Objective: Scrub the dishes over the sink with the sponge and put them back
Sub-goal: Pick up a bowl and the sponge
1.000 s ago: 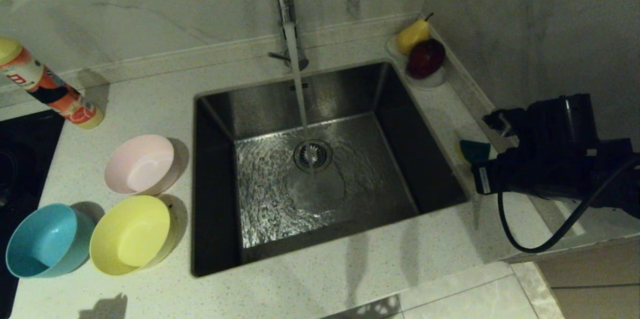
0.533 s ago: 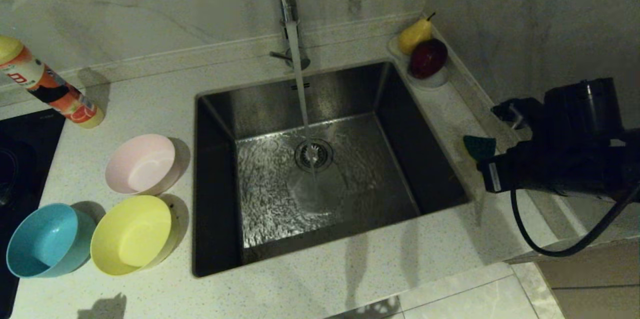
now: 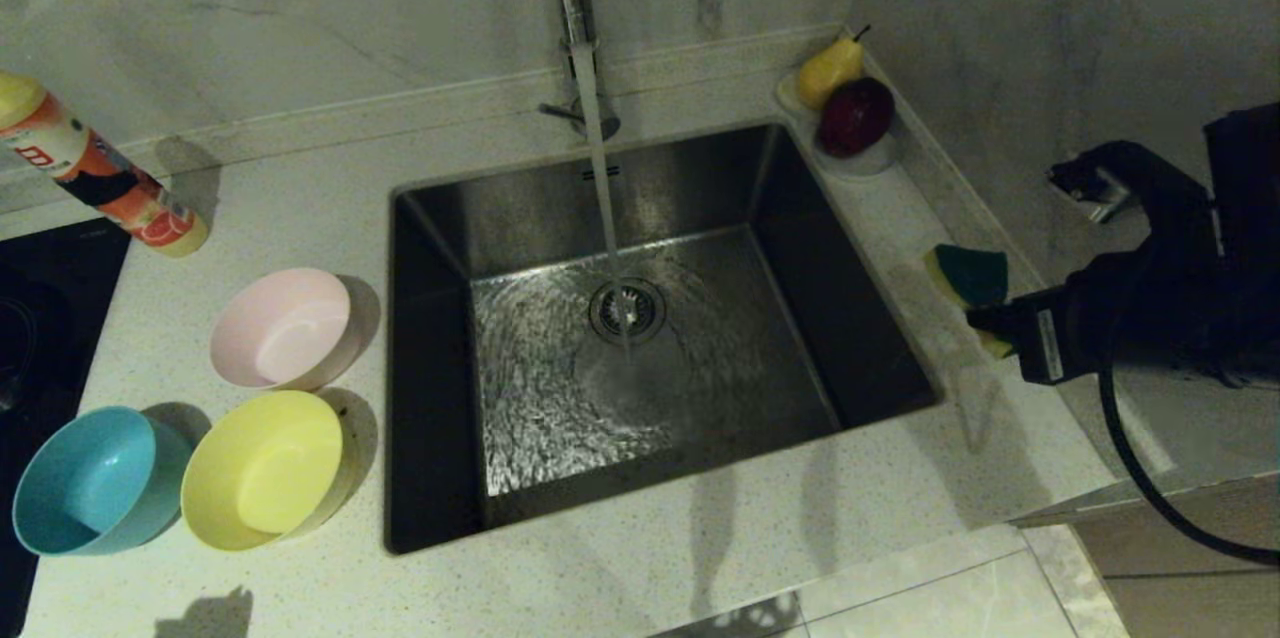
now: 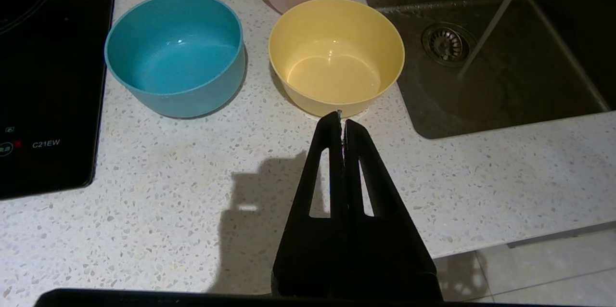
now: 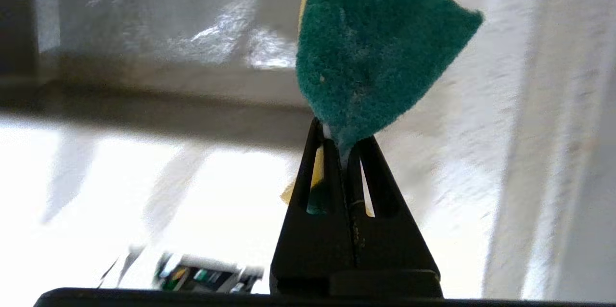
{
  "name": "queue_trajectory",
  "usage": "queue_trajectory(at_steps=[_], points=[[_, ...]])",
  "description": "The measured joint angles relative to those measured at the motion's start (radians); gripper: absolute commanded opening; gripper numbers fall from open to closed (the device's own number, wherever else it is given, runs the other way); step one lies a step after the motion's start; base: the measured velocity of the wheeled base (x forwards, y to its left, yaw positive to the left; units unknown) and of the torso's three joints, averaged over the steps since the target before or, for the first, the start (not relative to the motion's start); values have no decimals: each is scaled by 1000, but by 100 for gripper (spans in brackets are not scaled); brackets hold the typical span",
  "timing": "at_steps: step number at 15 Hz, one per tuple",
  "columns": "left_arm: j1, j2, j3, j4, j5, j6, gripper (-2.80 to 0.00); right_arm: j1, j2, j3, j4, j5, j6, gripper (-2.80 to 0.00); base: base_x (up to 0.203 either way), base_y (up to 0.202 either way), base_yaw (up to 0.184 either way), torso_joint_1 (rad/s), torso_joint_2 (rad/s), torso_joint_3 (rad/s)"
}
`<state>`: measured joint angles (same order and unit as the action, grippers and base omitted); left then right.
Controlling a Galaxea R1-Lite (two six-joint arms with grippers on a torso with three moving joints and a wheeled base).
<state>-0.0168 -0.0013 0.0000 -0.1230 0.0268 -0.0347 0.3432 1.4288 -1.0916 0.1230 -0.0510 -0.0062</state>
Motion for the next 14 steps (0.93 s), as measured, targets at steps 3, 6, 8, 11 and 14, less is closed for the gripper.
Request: queue_trajectory(at_steps=[3,6,8,11,14], points=[[0,0,0,0,0,0,-280,37,-64,-31,112,102,1,-280,0,0,0,0,0,0],[0,25,0,0,0,0,-280,90,-106,-56,191,132,-1,-280,0,0,0,0,0,0],[0,16,0,0,0,0,-280,121,-119,-61,216,130,1,-280,0,0,0,0,0,0],[0,6,0,0,0,0,-280,156,-123,-96,295,119,4,-280,0,0,0,0,0,0],[0,3,0,0,0,0,-280,198,-126,-154,343,117,70,-280,0,0,0,0,0,0]])
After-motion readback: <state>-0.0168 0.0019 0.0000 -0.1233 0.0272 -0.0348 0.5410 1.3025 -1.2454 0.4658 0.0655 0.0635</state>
